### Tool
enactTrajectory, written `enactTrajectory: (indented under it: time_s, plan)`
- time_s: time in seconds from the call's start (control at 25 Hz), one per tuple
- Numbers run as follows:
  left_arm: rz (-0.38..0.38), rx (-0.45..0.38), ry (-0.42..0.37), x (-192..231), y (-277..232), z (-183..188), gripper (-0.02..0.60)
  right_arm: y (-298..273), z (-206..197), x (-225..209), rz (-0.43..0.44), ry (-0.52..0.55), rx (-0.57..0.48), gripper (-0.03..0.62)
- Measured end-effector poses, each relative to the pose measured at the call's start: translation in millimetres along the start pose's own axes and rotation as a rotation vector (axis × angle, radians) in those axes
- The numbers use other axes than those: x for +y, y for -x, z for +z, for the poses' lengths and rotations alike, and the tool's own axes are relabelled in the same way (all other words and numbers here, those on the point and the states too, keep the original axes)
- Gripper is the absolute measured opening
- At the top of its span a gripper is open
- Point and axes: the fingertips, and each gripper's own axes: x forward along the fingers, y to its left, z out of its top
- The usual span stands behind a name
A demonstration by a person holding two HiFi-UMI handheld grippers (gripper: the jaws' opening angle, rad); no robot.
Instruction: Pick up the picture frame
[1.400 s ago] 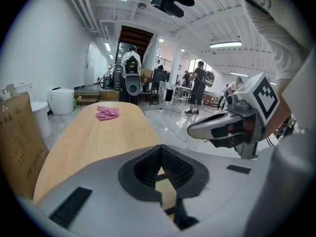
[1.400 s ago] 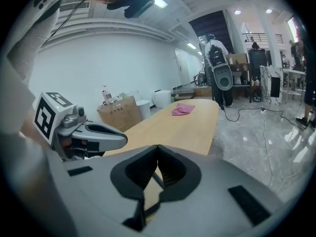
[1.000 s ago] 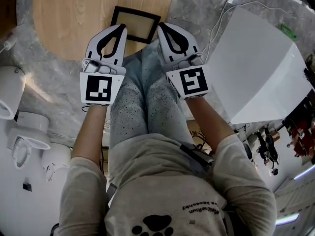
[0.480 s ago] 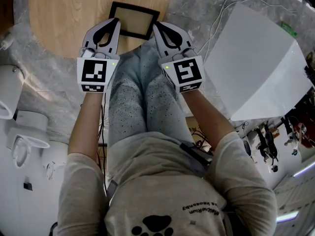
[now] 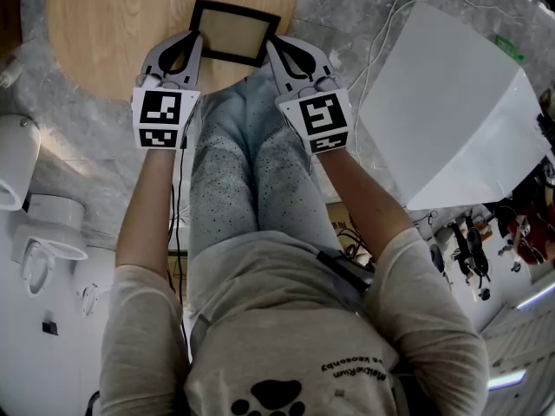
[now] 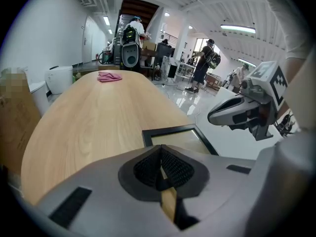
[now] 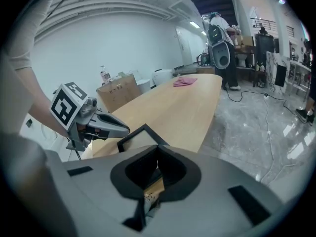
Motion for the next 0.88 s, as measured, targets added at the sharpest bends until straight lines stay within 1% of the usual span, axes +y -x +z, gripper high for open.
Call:
enactTrajectory:
  time_s: [0.2, 0.24, 0.28, 0.32, 0.56, 0.68, 0.76, 0.88]
  plan:
    - [-0.001, 0.03, 0.019, 0.5, -2.3, -8.7, 0.011, -1.4, -9.6, 3.5, 0.014, -0.006, 0.022, 0.008]
    - [-0.001, 0.033, 0.028, 1.2, -3.0, -9.3, 0.019, -1.2, -10.3, 3.4, 0.015, -0.006, 0.024, 0.008]
    - [0.0, 0.038, 0.037, 2.5, -3.6, -9.9, 0.091, -0.9, -11.2, 2.9, 0.014, -0.006, 0.026, 0.009]
    - [0.003, 0.045, 0.045, 3.9, -4.3, -11.1, 0.131, -0.7, -12.2, 2.0, 0.012, -0.007, 0.028, 0.008]
    - [0.018, 0.09, 0.067, 11.7, -11.4, -18.7, 0.133, -0.1, -14.3, -2.9, 0.004, -0.019, 0.028, 0.008]
    - [0.004, 0.109, 0.106, 11.2, -15.5, -22.7, 0.133, 0.6, -14.4, -5.4, 0.0, -0.029, 0.027, 0.008]
    - [-0.002, 0.115, 0.133, 10.3, -15.6, -24.6, 0.123, 2.5, -15.2, -7.4, -0.006, -0.037, 0.027, 0.008]
    - [0.002, 0.117, 0.143, 8.6, -14.5, -24.4, 0.123, 6.1, -18.4, -11.1, -0.016, -0.044, 0.033, 0.008]
